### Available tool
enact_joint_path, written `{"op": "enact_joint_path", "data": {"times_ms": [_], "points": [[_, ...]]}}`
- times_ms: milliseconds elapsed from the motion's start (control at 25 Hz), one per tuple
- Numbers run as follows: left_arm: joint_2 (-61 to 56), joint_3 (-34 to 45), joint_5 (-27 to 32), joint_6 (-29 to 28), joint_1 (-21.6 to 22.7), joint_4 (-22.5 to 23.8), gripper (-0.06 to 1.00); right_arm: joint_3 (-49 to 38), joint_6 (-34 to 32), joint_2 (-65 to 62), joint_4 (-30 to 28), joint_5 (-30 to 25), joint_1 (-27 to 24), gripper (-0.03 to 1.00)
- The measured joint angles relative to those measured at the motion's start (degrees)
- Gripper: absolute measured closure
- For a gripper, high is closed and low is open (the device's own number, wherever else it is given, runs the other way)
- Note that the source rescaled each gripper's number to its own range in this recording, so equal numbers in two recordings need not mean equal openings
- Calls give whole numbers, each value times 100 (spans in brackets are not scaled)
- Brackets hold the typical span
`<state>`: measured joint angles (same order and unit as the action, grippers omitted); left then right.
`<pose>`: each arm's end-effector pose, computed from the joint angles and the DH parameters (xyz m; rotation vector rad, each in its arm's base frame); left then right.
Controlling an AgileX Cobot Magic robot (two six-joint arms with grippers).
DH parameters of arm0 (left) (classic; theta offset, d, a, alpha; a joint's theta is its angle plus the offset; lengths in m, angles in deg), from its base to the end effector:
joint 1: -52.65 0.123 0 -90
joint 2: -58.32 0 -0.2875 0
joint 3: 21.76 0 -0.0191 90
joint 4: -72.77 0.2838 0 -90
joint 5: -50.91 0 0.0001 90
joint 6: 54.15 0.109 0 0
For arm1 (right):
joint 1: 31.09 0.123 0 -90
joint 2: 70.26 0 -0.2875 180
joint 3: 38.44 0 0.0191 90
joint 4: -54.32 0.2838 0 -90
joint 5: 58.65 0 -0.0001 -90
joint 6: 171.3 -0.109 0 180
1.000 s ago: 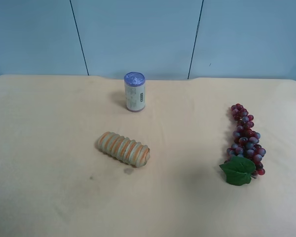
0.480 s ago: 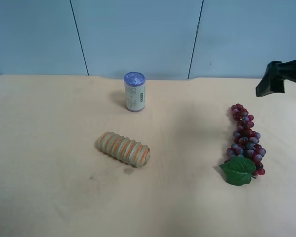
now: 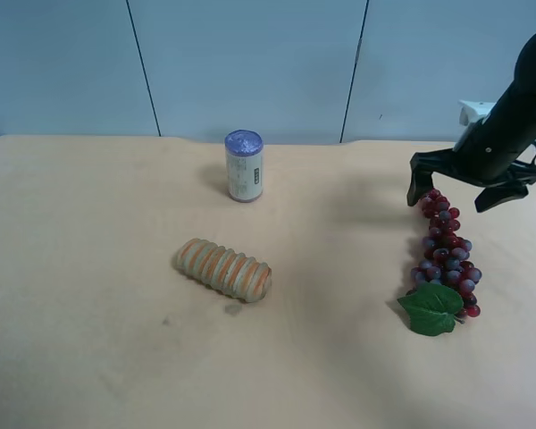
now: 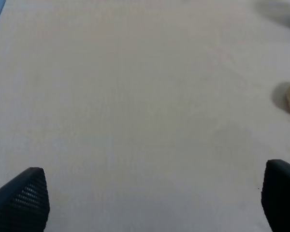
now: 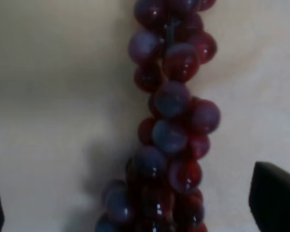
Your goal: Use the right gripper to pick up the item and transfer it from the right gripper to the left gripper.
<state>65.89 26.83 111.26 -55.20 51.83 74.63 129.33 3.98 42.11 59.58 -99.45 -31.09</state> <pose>0.0376 0.0025 0.2861 -0.0055 2.0331 0.0183 0.3814 0.0065 0.1382 0.2081 2.8803 0.1146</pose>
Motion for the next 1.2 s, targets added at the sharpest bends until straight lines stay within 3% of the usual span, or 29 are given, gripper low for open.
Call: {"op": "enact_joint_path", "data": {"times_ms": [960, 1200], "points": [[0, 0, -11, 0, 0, 0, 13, 34, -7, 904, -88, 677, 0, -3], [0, 0, -11, 0, 0, 0, 13, 34, -142, 904, -284, 709, 0, 18]]}}
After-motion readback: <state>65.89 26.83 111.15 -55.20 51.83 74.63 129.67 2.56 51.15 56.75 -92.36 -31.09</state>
